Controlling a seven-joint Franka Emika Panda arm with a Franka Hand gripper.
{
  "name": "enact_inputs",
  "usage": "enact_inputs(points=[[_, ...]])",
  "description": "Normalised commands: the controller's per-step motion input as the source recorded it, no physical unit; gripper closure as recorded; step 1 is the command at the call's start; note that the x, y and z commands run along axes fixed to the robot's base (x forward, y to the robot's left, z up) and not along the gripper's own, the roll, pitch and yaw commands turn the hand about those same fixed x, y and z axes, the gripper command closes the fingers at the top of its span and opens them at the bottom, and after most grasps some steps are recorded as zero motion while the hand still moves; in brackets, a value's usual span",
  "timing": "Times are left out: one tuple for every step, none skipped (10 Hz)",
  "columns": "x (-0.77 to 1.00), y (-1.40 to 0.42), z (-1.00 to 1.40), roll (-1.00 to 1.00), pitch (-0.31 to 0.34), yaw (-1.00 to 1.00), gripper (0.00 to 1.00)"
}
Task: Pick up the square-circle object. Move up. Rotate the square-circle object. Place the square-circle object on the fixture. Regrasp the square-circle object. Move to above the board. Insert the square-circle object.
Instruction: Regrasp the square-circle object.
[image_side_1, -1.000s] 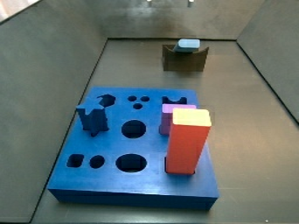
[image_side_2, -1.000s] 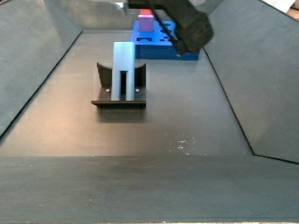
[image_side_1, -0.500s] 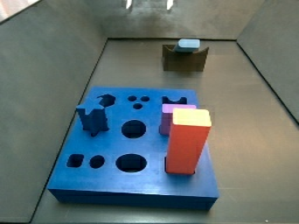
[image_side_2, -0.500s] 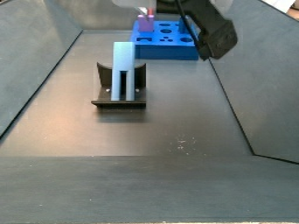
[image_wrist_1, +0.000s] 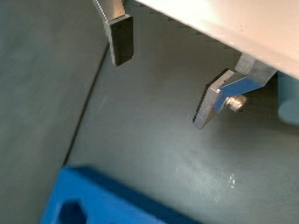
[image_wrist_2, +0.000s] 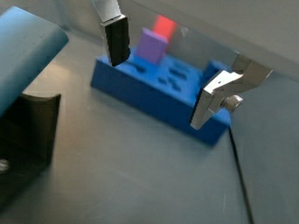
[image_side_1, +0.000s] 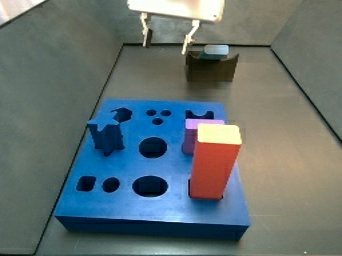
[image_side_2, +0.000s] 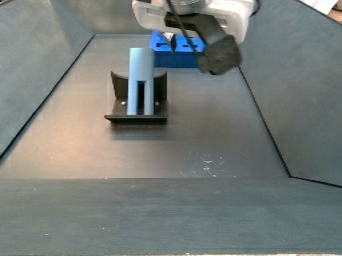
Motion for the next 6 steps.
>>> enact_inputs(points=[[-0.02,-0.03,-0.04,1.0,-0.146,-0.89,0.0],[-0.03,-0.03,-0.03,1.0,-0.164,-0.89,0.0],[-0.04,-0.03,-0.01,1.0,-0.186,-0.89,0.0],[-0.05,-0.02,0.01,1.0,-0.196,-0.89,0.0],[-0.05,-0.02,0.01,1.0,-0.215,-0.89,0.0],[-0.05,-0.02,0.01,1.0,-0.22,-0.89,0.0]])
